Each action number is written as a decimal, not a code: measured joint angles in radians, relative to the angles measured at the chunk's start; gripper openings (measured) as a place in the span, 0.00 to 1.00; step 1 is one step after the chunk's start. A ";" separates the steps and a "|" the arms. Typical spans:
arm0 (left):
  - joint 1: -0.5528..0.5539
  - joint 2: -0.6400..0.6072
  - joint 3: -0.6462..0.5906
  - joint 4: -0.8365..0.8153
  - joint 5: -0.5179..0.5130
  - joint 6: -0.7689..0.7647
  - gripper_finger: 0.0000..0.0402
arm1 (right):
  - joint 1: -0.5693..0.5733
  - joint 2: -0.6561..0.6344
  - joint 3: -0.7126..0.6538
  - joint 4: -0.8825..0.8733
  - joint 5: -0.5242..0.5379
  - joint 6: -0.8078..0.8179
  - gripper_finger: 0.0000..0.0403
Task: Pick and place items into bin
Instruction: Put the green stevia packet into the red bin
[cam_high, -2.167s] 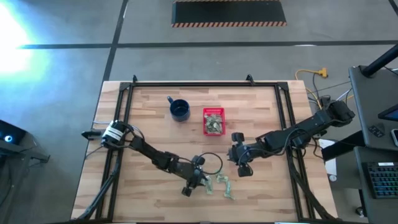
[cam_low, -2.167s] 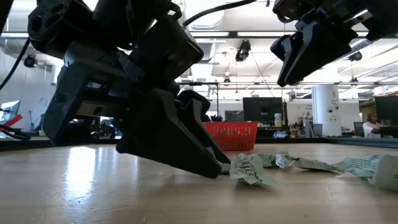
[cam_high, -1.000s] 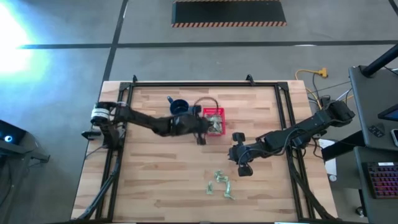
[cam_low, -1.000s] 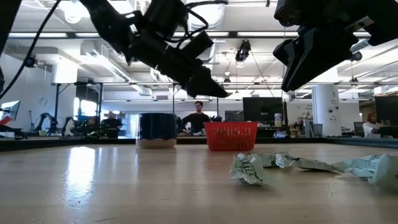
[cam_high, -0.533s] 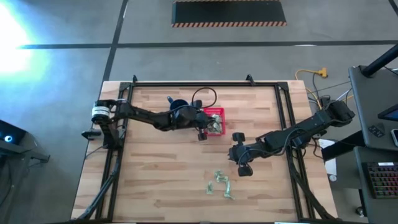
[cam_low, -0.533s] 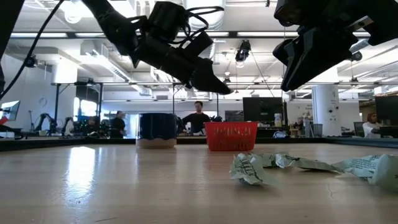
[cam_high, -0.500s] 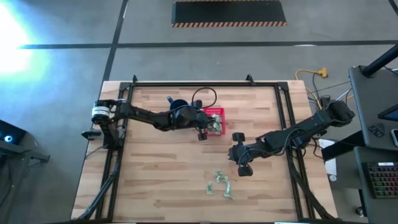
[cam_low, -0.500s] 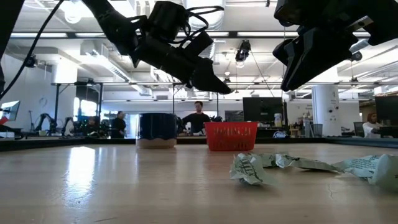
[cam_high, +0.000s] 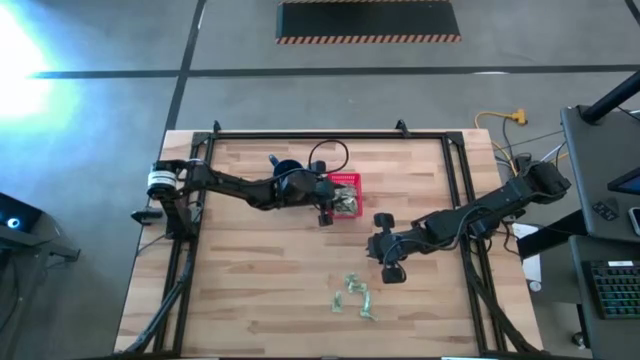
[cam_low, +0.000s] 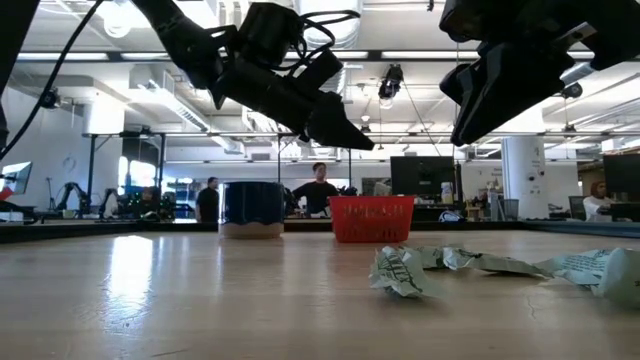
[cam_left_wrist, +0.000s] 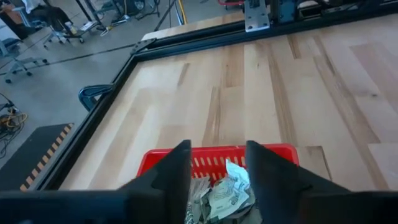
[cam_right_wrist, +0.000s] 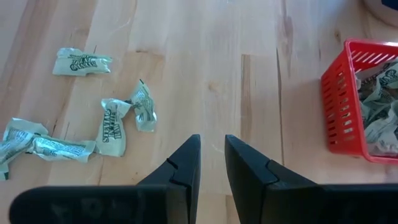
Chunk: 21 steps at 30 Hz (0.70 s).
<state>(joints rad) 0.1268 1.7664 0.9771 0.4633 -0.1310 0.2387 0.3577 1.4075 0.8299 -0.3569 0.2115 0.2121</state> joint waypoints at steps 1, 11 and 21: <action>0.000 0.000 0.000 0.000 0.000 -0.002 0.36 | 0.000 0.000 0.000 0.000 0.000 0.009 0.16; -0.042 -0.050 -0.003 -0.223 0.070 -0.076 0.47 | 0.001 0.070 -0.101 0.288 -0.192 0.025 0.16; -0.179 -0.163 -0.056 -0.409 0.075 -0.125 0.47 | -0.001 0.253 -0.098 0.478 -0.213 -0.066 0.16</action>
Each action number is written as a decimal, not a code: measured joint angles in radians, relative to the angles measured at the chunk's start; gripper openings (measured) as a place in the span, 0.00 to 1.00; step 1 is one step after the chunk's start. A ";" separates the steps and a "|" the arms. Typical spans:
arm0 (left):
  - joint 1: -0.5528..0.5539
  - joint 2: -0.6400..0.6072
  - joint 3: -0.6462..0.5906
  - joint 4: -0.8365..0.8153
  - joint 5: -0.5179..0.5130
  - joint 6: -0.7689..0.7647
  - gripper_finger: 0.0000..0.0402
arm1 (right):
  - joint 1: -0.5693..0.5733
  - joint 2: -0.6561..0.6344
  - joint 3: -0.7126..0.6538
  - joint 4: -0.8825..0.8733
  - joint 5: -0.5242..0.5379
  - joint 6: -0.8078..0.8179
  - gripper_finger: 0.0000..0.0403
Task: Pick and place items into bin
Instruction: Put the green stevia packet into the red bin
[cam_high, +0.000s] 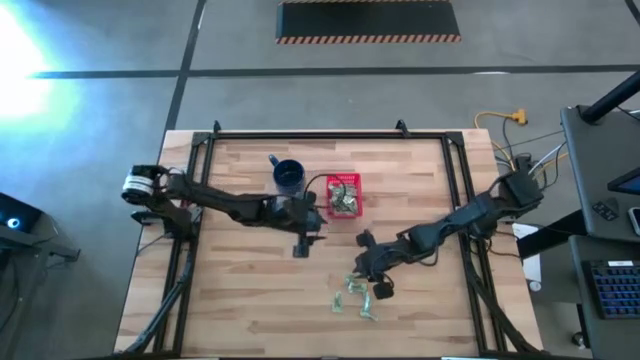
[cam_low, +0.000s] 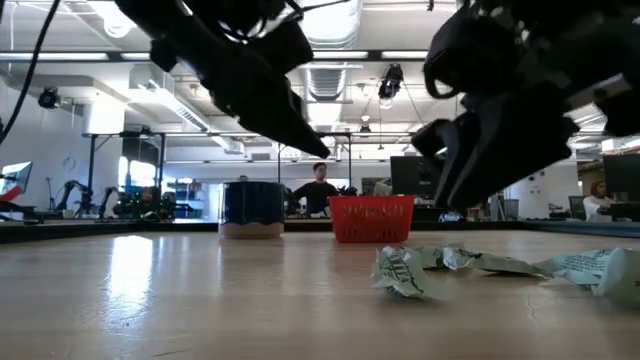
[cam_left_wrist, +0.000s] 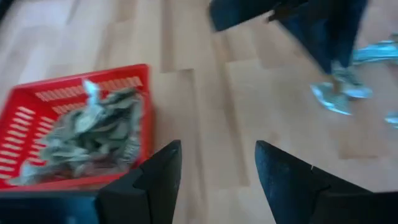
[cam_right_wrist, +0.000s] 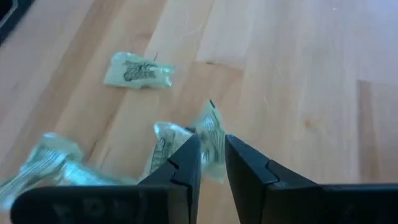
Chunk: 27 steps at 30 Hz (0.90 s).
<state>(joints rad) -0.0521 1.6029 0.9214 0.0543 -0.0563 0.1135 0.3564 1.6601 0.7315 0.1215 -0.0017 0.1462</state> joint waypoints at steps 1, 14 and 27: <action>-0.014 -0.014 -0.004 -0.007 0.000 -0.003 0.47 | -0.001 0.014 0.001 0.016 0.001 -0.001 0.16; -0.123 -0.116 -0.075 -0.027 -0.024 -0.060 0.47 | -0.003 0.078 0.012 0.028 0.033 0.009 0.31; -0.143 -0.116 -0.078 -0.019 -0.029 -0.081 0.47 | -0.003 0.147 0.015 0.050 0.093 0.056 0.34</action>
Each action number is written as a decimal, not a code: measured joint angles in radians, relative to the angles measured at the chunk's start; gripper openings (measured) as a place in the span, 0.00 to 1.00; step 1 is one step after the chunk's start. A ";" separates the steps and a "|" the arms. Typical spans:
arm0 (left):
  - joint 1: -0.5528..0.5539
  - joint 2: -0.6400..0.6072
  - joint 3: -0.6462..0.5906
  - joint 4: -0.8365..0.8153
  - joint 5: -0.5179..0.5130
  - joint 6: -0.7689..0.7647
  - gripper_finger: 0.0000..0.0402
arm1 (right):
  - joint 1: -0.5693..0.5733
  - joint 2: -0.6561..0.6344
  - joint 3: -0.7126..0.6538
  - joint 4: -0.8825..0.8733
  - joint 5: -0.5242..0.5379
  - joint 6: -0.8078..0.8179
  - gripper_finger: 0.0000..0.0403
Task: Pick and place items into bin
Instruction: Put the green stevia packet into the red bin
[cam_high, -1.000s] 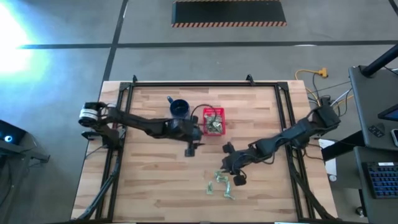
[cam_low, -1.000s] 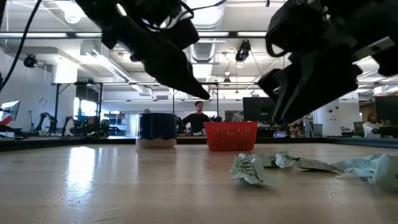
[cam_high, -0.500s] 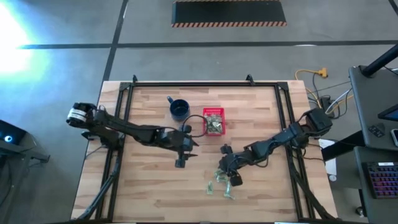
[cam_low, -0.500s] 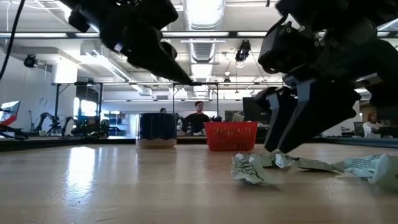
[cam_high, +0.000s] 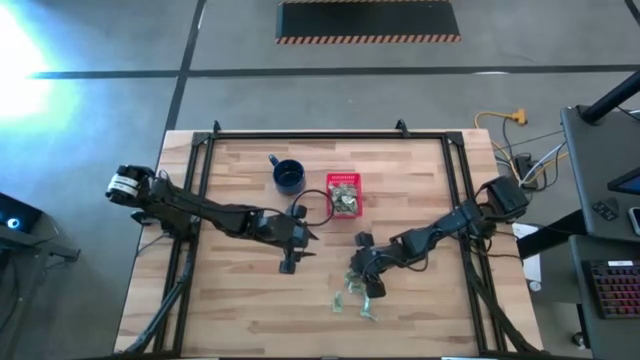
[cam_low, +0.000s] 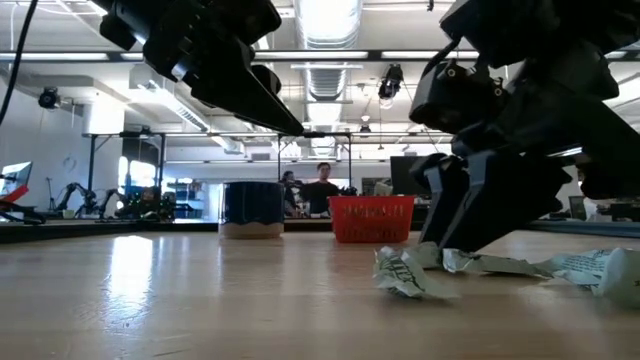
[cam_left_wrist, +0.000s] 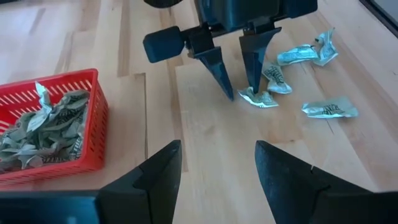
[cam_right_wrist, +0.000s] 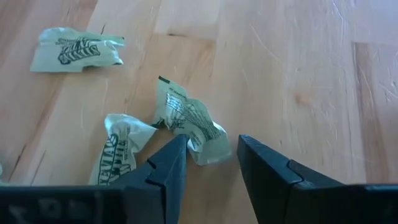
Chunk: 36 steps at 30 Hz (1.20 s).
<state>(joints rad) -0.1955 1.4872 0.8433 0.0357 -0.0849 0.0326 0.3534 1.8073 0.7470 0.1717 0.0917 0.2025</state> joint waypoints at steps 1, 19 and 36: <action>0.000 0.000 0.000 0.000 0.000 0.000 0.47 | 0.000 0.001 0.000 0.001 0.001 0.002 0.34; 0.000 0.000 0.000 0.000 -0.002 0.000 0.47 | 0.000 -0.017 -0.003 0.003 0.008 -0.049 0.03; 0.001 0.001 -0.030 0.000 -0.002 0.005 0.47 | -0.040 -0.309 0.011 -0.064 0.800 -0.260 0.02</action>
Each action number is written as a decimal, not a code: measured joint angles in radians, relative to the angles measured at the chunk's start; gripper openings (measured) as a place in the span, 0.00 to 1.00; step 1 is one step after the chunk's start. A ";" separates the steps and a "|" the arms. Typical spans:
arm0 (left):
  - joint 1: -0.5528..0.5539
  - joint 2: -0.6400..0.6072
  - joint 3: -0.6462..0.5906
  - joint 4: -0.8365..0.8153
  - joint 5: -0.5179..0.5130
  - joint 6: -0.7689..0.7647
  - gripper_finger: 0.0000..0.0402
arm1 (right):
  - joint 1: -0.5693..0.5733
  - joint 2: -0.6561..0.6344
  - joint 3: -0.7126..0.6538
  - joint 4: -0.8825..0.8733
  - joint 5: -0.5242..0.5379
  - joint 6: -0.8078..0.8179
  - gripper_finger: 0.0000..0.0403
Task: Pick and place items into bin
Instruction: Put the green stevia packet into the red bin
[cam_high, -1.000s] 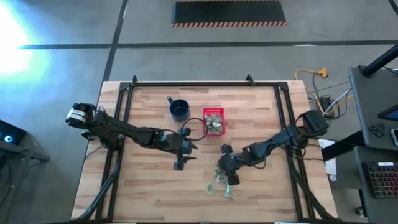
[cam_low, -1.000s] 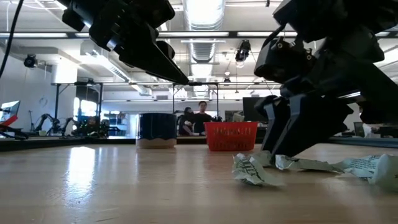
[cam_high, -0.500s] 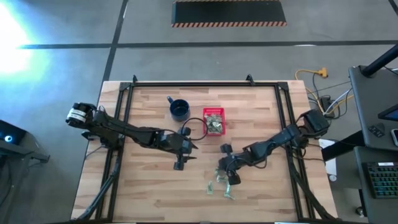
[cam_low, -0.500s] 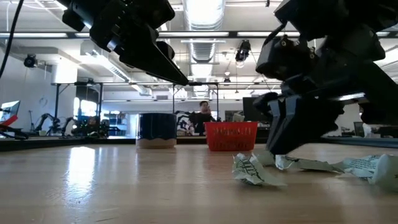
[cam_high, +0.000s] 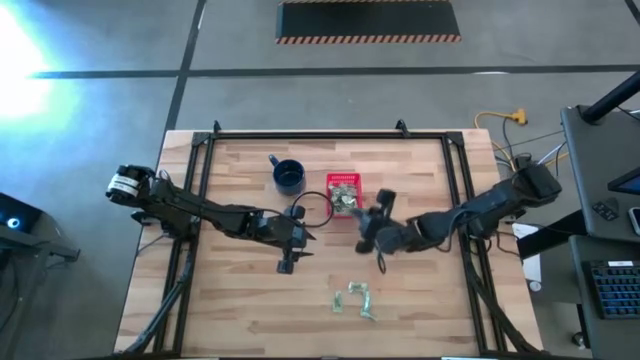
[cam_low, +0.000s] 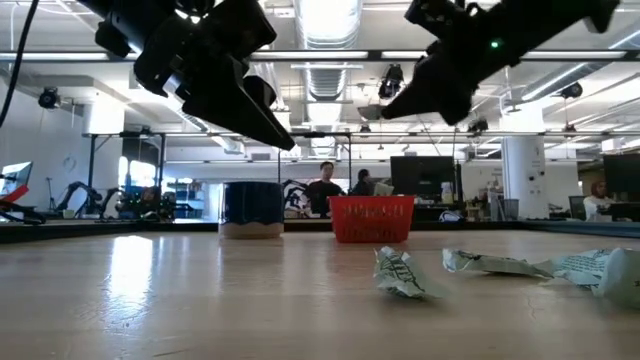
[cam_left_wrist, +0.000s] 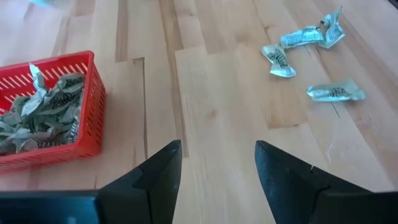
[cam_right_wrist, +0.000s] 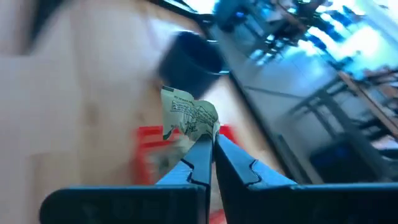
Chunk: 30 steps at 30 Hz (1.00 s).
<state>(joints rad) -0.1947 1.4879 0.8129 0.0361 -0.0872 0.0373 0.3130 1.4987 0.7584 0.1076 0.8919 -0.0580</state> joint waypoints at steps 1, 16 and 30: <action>0.000 0.000 -0.002 -0.002 0.000 0.000 0.47 | -0.021 -0.013 0.000 0.000 0.006 -0.014 0.02; -0.002 0.000 -0.002 0.001 0.000 0.000 0.47 | -0.478 0.001 0.001 0.021 -0.507 0.043 0.02; -0.002 0.000 -0.002 0.002 0.000 -0.005 0.47 | -0.591 0.072 0.001 0.007 -0.746 0.086 0.09</action>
<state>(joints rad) -0.1967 1.4879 0.8104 0.0376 -0.0868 0.0328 -0.2775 1.5709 0.7589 0.1147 0.1459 0.0276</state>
